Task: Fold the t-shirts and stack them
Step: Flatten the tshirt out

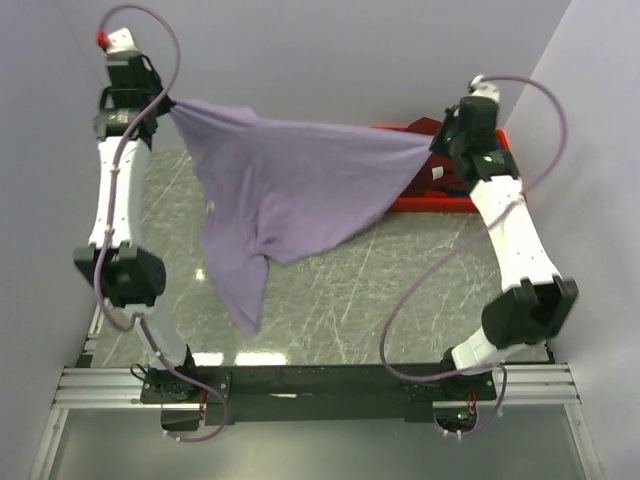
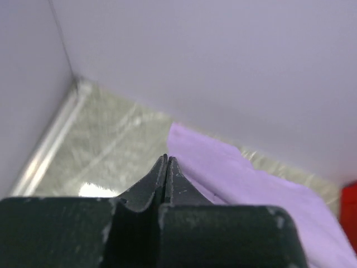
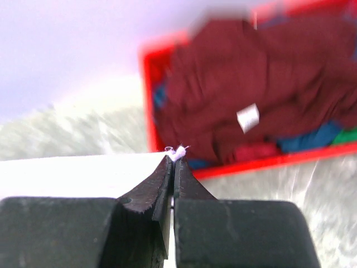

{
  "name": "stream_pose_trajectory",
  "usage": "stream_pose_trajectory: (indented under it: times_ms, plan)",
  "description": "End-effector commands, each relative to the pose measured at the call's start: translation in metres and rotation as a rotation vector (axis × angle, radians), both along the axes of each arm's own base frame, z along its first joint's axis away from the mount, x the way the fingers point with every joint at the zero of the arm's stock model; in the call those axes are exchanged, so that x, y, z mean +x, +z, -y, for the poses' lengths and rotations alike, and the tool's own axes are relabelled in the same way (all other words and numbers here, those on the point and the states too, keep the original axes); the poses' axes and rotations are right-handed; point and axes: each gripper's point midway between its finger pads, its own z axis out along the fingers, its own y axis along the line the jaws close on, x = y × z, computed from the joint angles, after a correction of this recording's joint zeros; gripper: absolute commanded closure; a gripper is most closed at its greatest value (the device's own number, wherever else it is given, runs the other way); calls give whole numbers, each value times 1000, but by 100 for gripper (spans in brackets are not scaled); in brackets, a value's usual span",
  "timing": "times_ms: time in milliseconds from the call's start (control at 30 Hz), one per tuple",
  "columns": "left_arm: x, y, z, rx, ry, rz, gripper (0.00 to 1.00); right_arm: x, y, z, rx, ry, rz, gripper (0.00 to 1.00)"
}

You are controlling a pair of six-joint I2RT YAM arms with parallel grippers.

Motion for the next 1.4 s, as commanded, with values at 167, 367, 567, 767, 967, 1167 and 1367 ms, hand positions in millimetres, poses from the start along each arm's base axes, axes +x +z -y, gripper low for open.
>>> stream_pose_trajectory:
  times_ms: [167, 367, 567, 767, 967, 1167, 1367]
  plan:
    - [-117, 201, 0, 100, -29, 459, 100, -85, 179, 19, -59, 7, 436, 100]
    - [-210, 248, 5, 140, -20, 575, 100, -178, 216, 28, -102, 17, 592, 100]
    - [-325, 278, 13, 203, -22, 722, 99, -270, 223, 40, -94, -21, 725, 100]
    - [-379, 307, 26, 221, -63, 845, 99, -319, 238, 48, -124, -28, 803, 100]
    - [-301, 261, 39, 184, -178, 697, 99, -292, 208, 55, -222, -54, 705, 100]
    - [-184, 133, 48, 126, -295, 418, 95, -207, 86, 53, -336, -63, 393, 100]
    - [-96, -28, 43, 74, -311, 175, 92, -140, -23, 59, -401, -126, 236, 100]
